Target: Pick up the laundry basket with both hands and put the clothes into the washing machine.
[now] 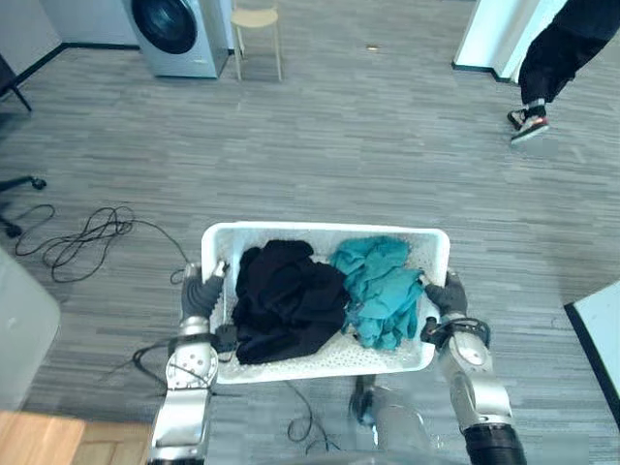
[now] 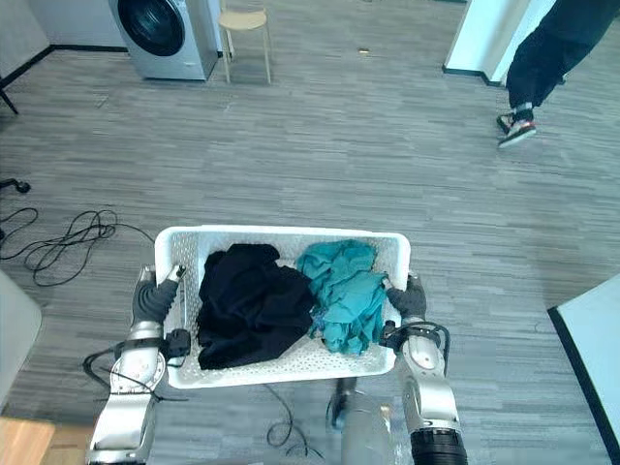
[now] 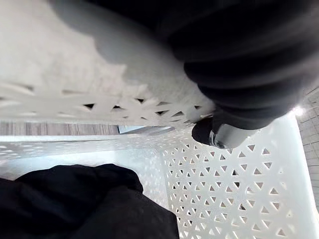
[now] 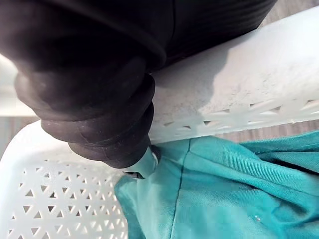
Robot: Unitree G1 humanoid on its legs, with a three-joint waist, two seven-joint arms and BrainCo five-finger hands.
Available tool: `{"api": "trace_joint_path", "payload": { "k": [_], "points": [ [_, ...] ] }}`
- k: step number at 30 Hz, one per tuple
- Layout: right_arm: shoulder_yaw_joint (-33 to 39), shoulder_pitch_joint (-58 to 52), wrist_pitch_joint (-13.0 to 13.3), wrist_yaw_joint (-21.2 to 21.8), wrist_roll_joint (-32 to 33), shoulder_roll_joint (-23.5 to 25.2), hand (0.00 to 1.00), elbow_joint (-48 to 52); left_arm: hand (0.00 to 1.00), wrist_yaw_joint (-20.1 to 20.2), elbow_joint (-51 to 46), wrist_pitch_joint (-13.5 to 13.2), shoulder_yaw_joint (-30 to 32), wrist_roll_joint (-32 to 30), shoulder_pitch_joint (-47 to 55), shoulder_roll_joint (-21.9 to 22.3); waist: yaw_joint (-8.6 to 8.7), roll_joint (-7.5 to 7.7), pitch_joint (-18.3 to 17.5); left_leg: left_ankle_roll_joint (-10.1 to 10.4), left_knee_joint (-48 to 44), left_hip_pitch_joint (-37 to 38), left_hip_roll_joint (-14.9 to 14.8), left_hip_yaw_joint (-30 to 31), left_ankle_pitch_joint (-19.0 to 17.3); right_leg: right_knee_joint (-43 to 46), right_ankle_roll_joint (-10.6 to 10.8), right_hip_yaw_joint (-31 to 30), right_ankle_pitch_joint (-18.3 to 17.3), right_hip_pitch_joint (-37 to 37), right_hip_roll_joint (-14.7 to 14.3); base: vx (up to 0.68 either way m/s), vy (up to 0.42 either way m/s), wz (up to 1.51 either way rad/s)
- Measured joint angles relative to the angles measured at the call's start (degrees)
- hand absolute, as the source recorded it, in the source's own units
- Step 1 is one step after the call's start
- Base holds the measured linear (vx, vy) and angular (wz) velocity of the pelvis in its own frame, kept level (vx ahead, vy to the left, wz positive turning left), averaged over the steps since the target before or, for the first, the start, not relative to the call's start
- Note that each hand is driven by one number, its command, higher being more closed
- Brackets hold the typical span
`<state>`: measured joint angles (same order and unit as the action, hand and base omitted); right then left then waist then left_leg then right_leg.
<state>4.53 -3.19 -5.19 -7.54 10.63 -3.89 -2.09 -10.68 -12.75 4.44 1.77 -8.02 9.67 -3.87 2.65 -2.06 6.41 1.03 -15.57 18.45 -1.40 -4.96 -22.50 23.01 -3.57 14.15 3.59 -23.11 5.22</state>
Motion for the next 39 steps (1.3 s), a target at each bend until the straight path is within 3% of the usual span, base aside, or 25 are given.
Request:
{"api": "trace_joint_path", "payload": {
  "k": [2,4,7,8,10,11,13,14,15,16,17,19,21,22,23,27,28,29,30,31,33,34,35,37,39],
  "points": [
    [-0.1,0.0,-0.6,0.0,-0.1,-0.5,1.00,0.0,1.00,-0.2,0.2,0.0,0.4,-0.1,0.2,1.6,-0.35,-1.98,0.1,0.0,-19.1,-6.8,-4.4,-1.4,3.2,2.3,-1.0,2.3,-4.7,2.9,-1.3,0.71,-0.155,0.17],
    [-1.8,0.0,-1.2,-0.2,0.0,-2.1,1.00,0.7,1.00,0.3,0.7,-0.1,1.3,0.7,1.2,2.3,-2.60,-3.49,0.7,-3.8,-45.8,-17.6,-14.9,-7.5,30.4,0.1,-1.0,2.2,-9.8,11.1,-5.2,0.72,-0.141,-0.19],
    [-1.9,-0.1,-1.2,-1.3,-0.2,-2.1,1.00,1.1,1.00,0.4,0.8,-1.2,0.9,1.4,1.9,1.9,-4.52,-2.00,1.8,-6.7,-60.9,-27.7,-18.5,-9.2,21.2,-5.9,0.1,-0.1,-12.3,22.5,-5.5,0.67,-0.034,-0.30],
    [-2.1,0.0,-1.2,-1.5,-0.6,-2.2,1.00,1.5,1.00,0.4,0.8,-2.0,0.9,2.0,2.2,1.7,-5.00,-1.19,1.9,-6.1,-58.8,-32.3,-17.6,-10.7,16.0,-9.7,1.3,-1.1,-13.2,27.3,-3.9,0.82,0.047,-0.26],
    [-2.1,0.1,-1.2,-1.6,-0.7,-2.2,1.00,1.6,1.00,0.6,0.8,-2.5,0.9,2.2,2.1,1.7,-5.13,-0.19,2.1,-5.0,-51.9,-35.8,-15.9,-12.4,12.7,-11.3,2.8,-1.3,-14.1,29.8,-1.7,0.64,0.131,-0.10],
    [-2.1,0.6,-1.2,-1.9,-1.3,-2.3,1.00,1.6,1.00,0.7,0.8,-2.5,0.9,2.4,2.0,1.6,-5.09,0.33,2.4,-3.8,-41.9,-38.4,-14.3,-14.4,11.1,-12.5,4.6,-1.4,-15.4,32.2,0.5,0.61,0.203,-0.03],
    [-2.1,0.7,-1.1,-2.2,-1.8,-2.9,1.00,1.5,1.00,0.7,0.9,-2.5,0.8,2.6,1.9,2.0,-5.02,0.31,2.4,-1.6,-23.8,-40.2,-12.0,-16.0,11.9,-13.4,7.4,-0.4,-17.1,35.7,3.8,0.58,0.242,-0.03],
    [-2.1,0.6,-1.1,-2.2,-1.8,-3.4,1.00,1.5,1.00,0.7,0.9,-2.4,0.5,2.6,2.1,2.5,-5.20,-0.21,2.2,0.9,-13.5,-39.5,-10.5,-15.5,14.5,-13.3,9.0,-0.2,-18.0,37.6,4.7,0.68,0.340,-0.01],
    [-2.0,0.7,-1.1,-2.2,-2.0,-2.9,1.00,0.7,1.00,0.6,1.3,-2.4,0.4,2.8,2.0,2.1,-5.10,0.72,1.8,-4.0,-11.2,-38.0,-7.8,-15.3,19.1,-12.6,11.2,-0.5,-19.4,40.3,7.2,0.82,0.428,0.25],
    [-1.6,0.7,-1.1,-2.2,-2.4,-2.3,1.00,0.4,1.00,0.5,1.5,-2.1,0.4,2.7,1.7,2.1,-4.37,2.65,0.8,-4.9,-13.1,-37.9,-5.2,-15.4,15.8,-8.9,11.1,-0.5,-17.7,39.3,9.9,0.69,0.377,0.36],
    [-1.2,0.8,-0.9,-2.1,-2.7,-2.4,1.00,0.5,1.00,0.5,1.4,-2.1,0.2,2.7,1.5,2.1,-4.32,2.57,0.8,-5.8,-14.8,-38.2,-4.9,-14.9,14.2,-5.3,11.7,-0.8,-16.2,38.0,10.6,0.69,0.408,0.50],
    [0.0,0.9,-0.8,-1.8,-4.1,-1.1,1.00,0.0,1.00,0.6,1.6,-1.9,-0.4,2.6,1.1,1.7,-3.82,4.54,1.3,-8.1,-17.3,-34.3,-1.7,-15.2,8.6,20.3,14.1,-4.8,-9.4,30.2,15.7,0.73,0.426,0.53],
    [0.0,1.0,-0.8,-1.4,-4.5,-0.3,1.00,-1.4,1.00,0.6,1.7,-1.0,-0.3,2.6,1.2,1.1,-3.79,4.87,1.5,-8.2,-14.7,-28.6,0.4,-15.3,7.6,37.6,12.4,-6.2,-9.4,23.9,17.6,0.62,0.269,0.28],
    [-0.1,1.0,-0.8,-1.1,-4.5,0.3,1.00,-2.1,1.00,0.5,1.7,-0.9,-0.1,2.2,1.7,0.7,-3.82,3.55,2.1,-8.2,-10.5,-22.4,0.8,-15.3,7.6,44.3,9.5,-6.0,-11.3,20.8,16.5,0.54,0.165,-0.06],
    [-0.6,0.8,-0.7,-1.1,-4.5,0.3,1.00,-2.1,1.00,0.4,1.5,-0.9,0.1,2.0,1.9,0.4,-3.69,1.95,2.1,-7.9,-6.3,-17.2,0.8,-15.2,7.8,44.5,9.4,-4.2,-13.1,18.0,14.8,0.50,0.143,-0.09],
    [-0.8,1.0,1.8,-1.2,-4.2,0.7,1.00,-2.0,1.00,0.2,-0.5,-1.5,0.1,1.8,1.2,-1.2,-3.02,2.34,1.2,-5.3,-0.4,-11.0,2.1,-13.8,6.8,24.8,8.7,1.3,-16.7,9.4,11.4,0.44,0.042,0.12],
    [-0.8,0.9,1.9,-1.2,-4.1,0.9,1.00,-2.0,1.00,0.1,-0.6,-1.5,0.1,1.9,1.3,-1.3,-2.77,3.02,0.7,-4.0,-0.4,-10.4,2.4,-13.1,6.0,11.7,8.0,1.7,-14.9,9.0,8.2,0.42,-0.045,0.27],
    [-1.0,0.4,1.9,-1.3,-4.0,1.4,1.00,-2.0,1.00,-0.1,-0.6,-1.5,0.1,1.9,1.5,-2.0,-2.87,4.65,0.4,-2.5,-1.1,-9.6,3.5,-11.9,4.8,1.6,4.0,1.3,-6.4,9.0,6.2,0.43,-0.060,0.32],
    [-1.1,0.1,1.9,-1.3,-4.0,1.1,1.00,-2.0,1.00,-0.4,0.1,-1.6,0.0,1.9,1.4,-1.7,-2.81,4.59,0.7,-2.7,-1.9,-9.1,3.7,-10.9,3.9,1.5,3.6,0.8,-5.4,9.5,5.7,0.42,-0.068,0.17],
    [-1.3,-0.7,1.9,-1.5,-4.1,0.6,1.00,-1.9,1.00,-0.8,0.8,-1.3,0.0,1.7,2.3,0.5,-2.92,1.89,0.3,-2.1,-4.1,-8.5,0.7,-9.9,3.3,0.4,3.9,1.6,-5.7,11.8,3.5,0.53,-0.082,0.02],
    [-2.0,-2.0,1.8,-2.1,-4.5,0.1,1.00,0.8,1.00,-1.3,0.3,-1.4,0.1,1.6,2.7,0.9,-3.41,0.68,0.5,-1.9,-14.1,-11.3,-2.3,-9.4,3.4,-2.7,4.1,1.9,-7.3,15.0,1.6,0.47,-0.070,-0.12],
    [-2.5,-2.5,1.8,-2.3,-4.5,-0.6,1.00,3.0,1.00,-1.8,-0.3,-1.5,0.4,1.7,2.7,1.3,-3.41,-0.03,0.8,0.3,-24.9,-15.6,-4.7,-9.5,5.7,-4.4,3.8,2.2,-7.8,17.1,0.1,0.38,-0.021,-0.18],
    [-2.8,-3.1,1.8,-2.4,-4.5,-0.8,1.00,4.9,1.00,-1.8,-0.8,-1.7,0.8,1.7,2.9,2.0,-3.57,0.13,0.9,0.8,-32.8,-19.4,-6.6,-9.5,10.7,-5.9,3.6,1.6,-8.1,19.0,-0.3,0.44,0.029,-0.24],
    [-2.5,-4.5,1.8,-2.6,-4.6,-0.9,1.00,8.6,1.00,-1.8,-1.8,-3.6,0.7,2.1,3.4,2.1,-3.72,0.97,1.0,-1.3,-38.3,-23.8,-9.9,-10.1,8.2,-10.6,3.8,0.7,-8.0,23.8,0.1,0.32,0.052,-0.25],
    [-2.1,-4.4,2.1,-2.6,-4.6,-0.9,1.00,9.9,1.00,-1.7,-2.5,-4.6,0.7,2.4,3.2,1.8,-3.72,3.10,0.9,-1.4,-28.9,-28.0,-10.8,-10.4,6.5,-13.8,5.3,-0.7,-7.1,26.3,3.1,0.38,0.129,-0.31]
  ]
}}
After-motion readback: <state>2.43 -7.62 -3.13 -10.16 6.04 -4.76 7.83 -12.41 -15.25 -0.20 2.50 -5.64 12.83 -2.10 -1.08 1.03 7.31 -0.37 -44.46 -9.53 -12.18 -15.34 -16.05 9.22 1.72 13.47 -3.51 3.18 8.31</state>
